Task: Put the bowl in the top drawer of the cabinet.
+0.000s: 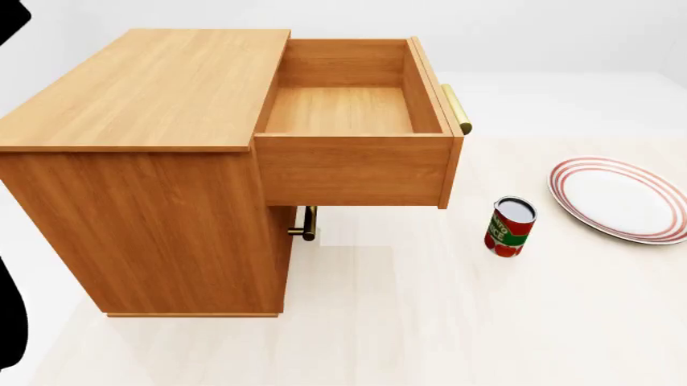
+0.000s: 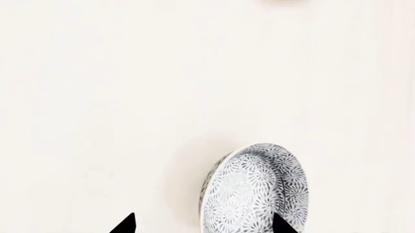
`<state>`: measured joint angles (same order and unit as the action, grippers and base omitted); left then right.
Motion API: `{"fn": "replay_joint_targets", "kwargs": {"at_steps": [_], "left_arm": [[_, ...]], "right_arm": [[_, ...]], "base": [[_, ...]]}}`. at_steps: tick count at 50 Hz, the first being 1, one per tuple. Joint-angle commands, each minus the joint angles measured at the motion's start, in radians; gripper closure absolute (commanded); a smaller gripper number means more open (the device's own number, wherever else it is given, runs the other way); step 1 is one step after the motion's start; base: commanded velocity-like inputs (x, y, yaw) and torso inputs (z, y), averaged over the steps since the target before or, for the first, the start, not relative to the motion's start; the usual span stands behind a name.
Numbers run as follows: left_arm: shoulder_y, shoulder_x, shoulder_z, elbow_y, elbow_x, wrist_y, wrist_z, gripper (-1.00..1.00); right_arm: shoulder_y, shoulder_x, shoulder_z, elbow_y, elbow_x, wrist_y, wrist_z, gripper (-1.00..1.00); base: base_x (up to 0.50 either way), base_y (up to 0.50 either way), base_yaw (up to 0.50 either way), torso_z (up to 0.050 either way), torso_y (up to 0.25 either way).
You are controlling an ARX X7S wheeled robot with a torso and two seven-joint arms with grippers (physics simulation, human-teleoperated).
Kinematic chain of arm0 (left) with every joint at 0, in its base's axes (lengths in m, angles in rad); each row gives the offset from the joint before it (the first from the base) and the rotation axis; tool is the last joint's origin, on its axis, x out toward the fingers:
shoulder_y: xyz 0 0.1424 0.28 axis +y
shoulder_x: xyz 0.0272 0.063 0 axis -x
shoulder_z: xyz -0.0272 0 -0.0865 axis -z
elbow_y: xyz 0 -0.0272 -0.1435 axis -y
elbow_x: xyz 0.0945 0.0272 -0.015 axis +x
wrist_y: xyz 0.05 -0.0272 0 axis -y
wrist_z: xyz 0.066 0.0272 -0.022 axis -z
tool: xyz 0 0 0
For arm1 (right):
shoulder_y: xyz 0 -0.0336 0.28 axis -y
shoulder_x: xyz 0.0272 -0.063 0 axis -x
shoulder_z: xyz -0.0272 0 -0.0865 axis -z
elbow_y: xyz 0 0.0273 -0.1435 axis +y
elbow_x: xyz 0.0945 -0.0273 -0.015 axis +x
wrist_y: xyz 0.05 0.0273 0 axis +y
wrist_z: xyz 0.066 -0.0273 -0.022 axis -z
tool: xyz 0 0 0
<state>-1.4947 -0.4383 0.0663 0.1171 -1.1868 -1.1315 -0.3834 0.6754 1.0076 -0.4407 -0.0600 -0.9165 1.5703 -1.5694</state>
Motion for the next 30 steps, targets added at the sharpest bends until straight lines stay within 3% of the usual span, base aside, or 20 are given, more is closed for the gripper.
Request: {"fn": "replay_joint_targets", "kwargs": {"at_steps": [1,30], "left_arm": [[0.002,-0.004,0.005,-0.002,-0.003,0.002,-0.001,-1.00],[0.010,-0.005,0.025,-0.015,0.003,0.020,0.005,-1.00]], "right_arm": [[-0.077,-0.079,0.059,0.027,-0.081,-0.010,0.018,-1.00],[-0.178,-0.251,0.285,0.216,0.023,-0.260,0.441,-1.00]], "base": [[0.00,0.00,0.00,0.000,0.000],[0.00,0.00,0.00,0.000,0.000]]}}
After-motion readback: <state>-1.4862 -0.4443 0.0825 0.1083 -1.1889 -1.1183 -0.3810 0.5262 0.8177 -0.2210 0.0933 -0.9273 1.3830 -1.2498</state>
